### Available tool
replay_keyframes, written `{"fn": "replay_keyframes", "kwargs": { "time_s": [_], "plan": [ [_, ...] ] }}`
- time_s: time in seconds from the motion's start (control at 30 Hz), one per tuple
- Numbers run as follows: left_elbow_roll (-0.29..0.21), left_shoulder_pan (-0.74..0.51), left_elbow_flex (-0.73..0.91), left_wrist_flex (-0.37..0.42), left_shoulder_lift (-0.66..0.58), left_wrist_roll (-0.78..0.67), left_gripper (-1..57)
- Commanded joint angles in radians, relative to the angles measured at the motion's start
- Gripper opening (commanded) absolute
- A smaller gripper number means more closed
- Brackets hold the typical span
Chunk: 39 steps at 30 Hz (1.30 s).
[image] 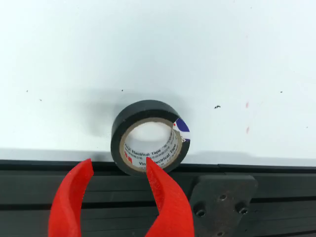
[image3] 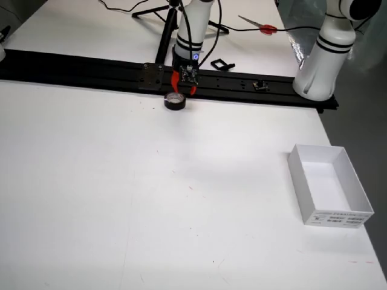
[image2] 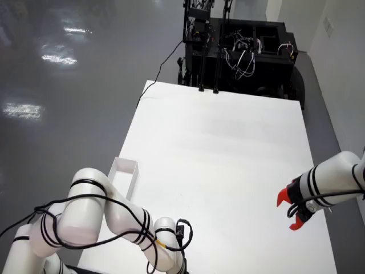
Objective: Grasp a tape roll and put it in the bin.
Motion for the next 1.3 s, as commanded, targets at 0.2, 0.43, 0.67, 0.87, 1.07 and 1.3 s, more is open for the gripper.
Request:
{"fn": "replay_keyframes", "kwargs": {
  "time_s": [0.2,0.43,0.67,0.87,1.07,1.3],
  "plan": [
    [0.006,0.027,0.000,-0.063,0.049,0.032,21.4],
    [0.003,0.021,0.000,-0.075,0.068,0.024,20.5],
    [0.002,0.012,0.000,-0.097,0.081,0.001,10.4],
    [0.002,0.012,0.000,-0.091,0.081,-0.025,-0.5],
    [0.005,0.041,0.000,-0.035,0.038,-0.128,-0.5],
    [0.092,0.103,0.000,-0.014,-0.083,-0.298,-0.5]
  ]
}}
